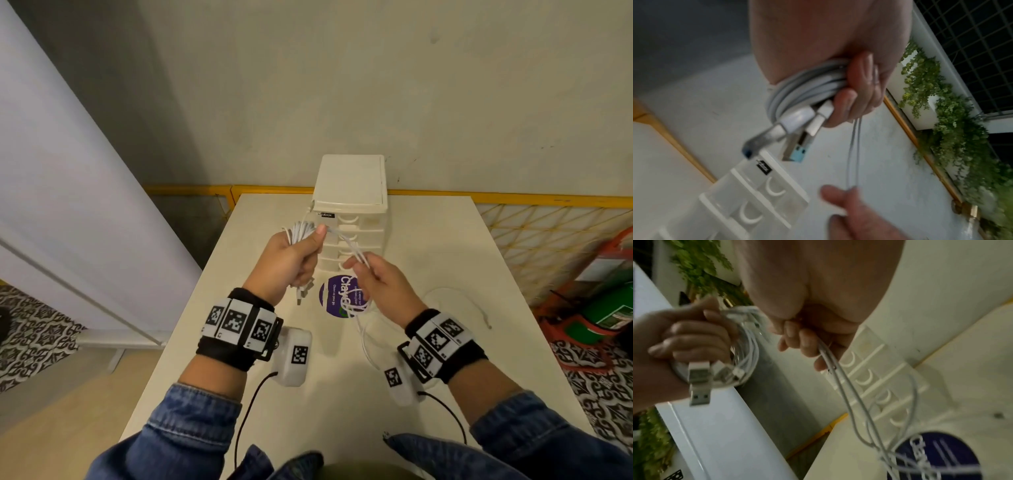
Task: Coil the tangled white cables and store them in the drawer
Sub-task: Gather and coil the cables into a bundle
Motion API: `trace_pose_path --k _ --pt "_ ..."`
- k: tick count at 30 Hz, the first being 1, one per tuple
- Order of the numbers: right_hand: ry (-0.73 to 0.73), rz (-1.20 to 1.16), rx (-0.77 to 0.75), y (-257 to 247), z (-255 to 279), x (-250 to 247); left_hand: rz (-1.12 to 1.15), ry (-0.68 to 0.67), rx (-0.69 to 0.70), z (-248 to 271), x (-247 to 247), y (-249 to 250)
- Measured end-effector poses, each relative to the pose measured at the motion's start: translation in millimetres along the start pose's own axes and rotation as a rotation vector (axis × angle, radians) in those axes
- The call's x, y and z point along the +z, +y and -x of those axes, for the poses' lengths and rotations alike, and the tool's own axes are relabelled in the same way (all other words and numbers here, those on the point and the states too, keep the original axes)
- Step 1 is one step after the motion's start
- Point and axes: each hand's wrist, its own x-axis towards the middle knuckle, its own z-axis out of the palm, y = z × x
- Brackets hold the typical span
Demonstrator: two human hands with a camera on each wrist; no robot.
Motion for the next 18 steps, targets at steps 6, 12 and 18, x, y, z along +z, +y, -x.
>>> trace_pose_path --k 6,12,18 --pt "0.313 0.002 -0.105 -23.3 -16.0 -30.4 -0.058 -0.203 -0.059 7.4 -0.5 -9.8" --pt "-0.031 -0.005 0.075 -3.2 -12.2 -14.8 0.09 -0.356 -0.054 6.5 22.2 -1.5" --pt "-0.078 -0.193 0.15 9.6 6.5 25.5 0.597 -0.436 0.027 -2.0 25.3 -7.2"
